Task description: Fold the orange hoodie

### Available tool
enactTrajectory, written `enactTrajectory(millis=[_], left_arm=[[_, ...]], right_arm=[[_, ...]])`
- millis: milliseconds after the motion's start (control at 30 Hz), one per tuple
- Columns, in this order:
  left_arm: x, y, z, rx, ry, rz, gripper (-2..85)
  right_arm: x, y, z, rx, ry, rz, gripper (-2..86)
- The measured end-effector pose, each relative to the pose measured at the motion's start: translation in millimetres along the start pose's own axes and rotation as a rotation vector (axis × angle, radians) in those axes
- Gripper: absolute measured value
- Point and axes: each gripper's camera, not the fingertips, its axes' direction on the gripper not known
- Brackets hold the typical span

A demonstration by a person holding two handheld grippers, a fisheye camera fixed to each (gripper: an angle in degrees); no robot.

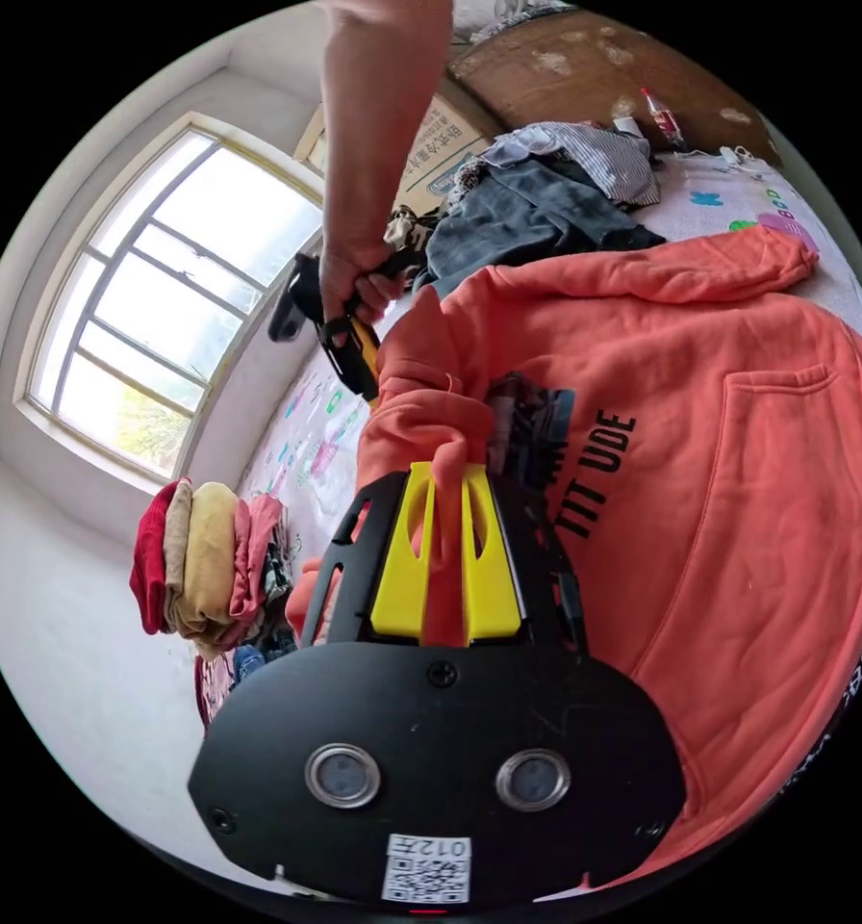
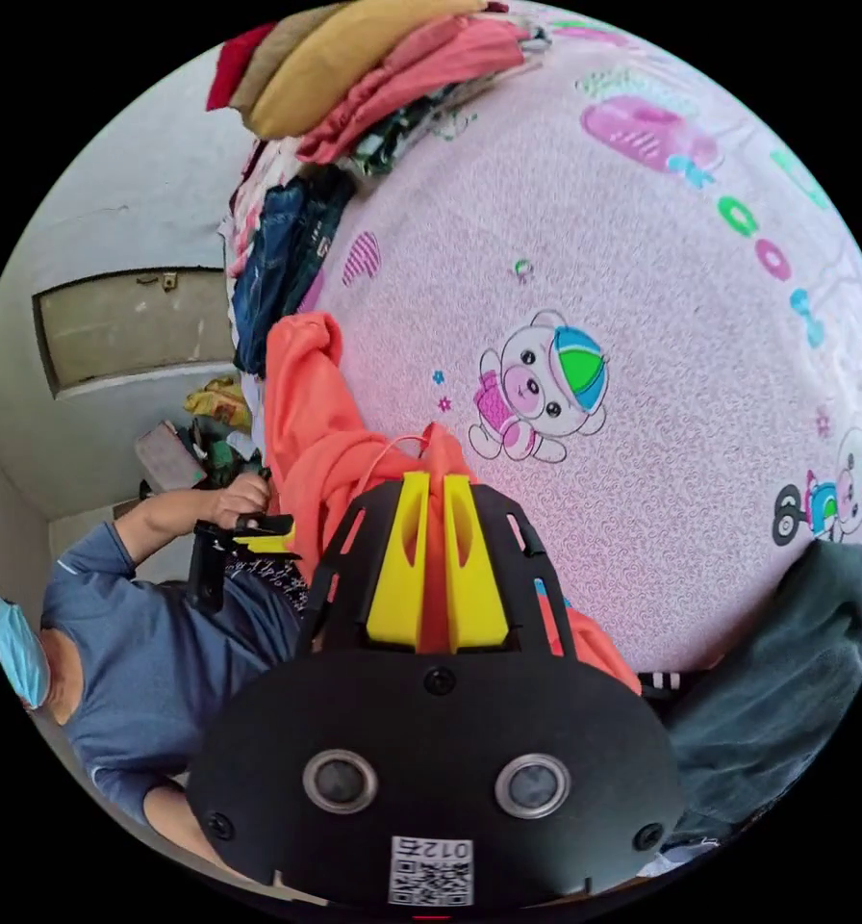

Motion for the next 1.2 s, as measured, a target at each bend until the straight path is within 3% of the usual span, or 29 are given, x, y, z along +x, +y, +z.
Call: enactTrajectory(millis=[67,133,200,300,367,433,500,600,800,867,933,1200], left_arm=[[-44,0,21,-0.024,0.061,-0.117,4.0],[-123,4,57,-0.07,0.235,-0.35,4.1],[-191,20,85,-0.044,0.418,-0.587,4.0],[-273,58,137,-0.012,0.655,-0.901,4.0],[-296,71,161,-0.043,0.605,-0.954,4.0],[-313,85,204,-0.238,0.454,-0.994,4.0],[-321,102,237,-0.3,0.477,-1.053,4.0],[-327,114,291,-0.325,0.561,-1.037,4.9],[-332,89,412,-0.409,0.616,-0.912,9.0],[-333,73,453,-0.424,0.688,-0.872,10.5],[-331,52,504,-0.435,0.799,-0.831,12.1],[-288,10,608,-0.52,1.001,-0.616,12.3]], right_arm=[[-12,13,-45,0.22,0.022,-0.041,2.3],[-24,45,-104,0.547,-0.002,-0.088,2.3],[-30,69,-126,0.7,0.012,-0.102,2.4],[-20,80,-106,0.7,0.095,-0.026,3.0],[-1,74,-78,0.614,0.136,0.065,3.7],[22,71,-41,0.522,0.231,0.174,5.6],[30,76,-24,0.511,0.31,0.22,6.9],[42,78,-12,0.494,0.351,0.253,8.8],[72,66,-55,0.646,0.326,0.347,10.4],[82,38,-57,0.564,0.323,0.32,11.2],[101,-9,-46,0.364,0.285,0.281,12.8],[142,-77,-14,0.11,0.065,0.25,11.1]])
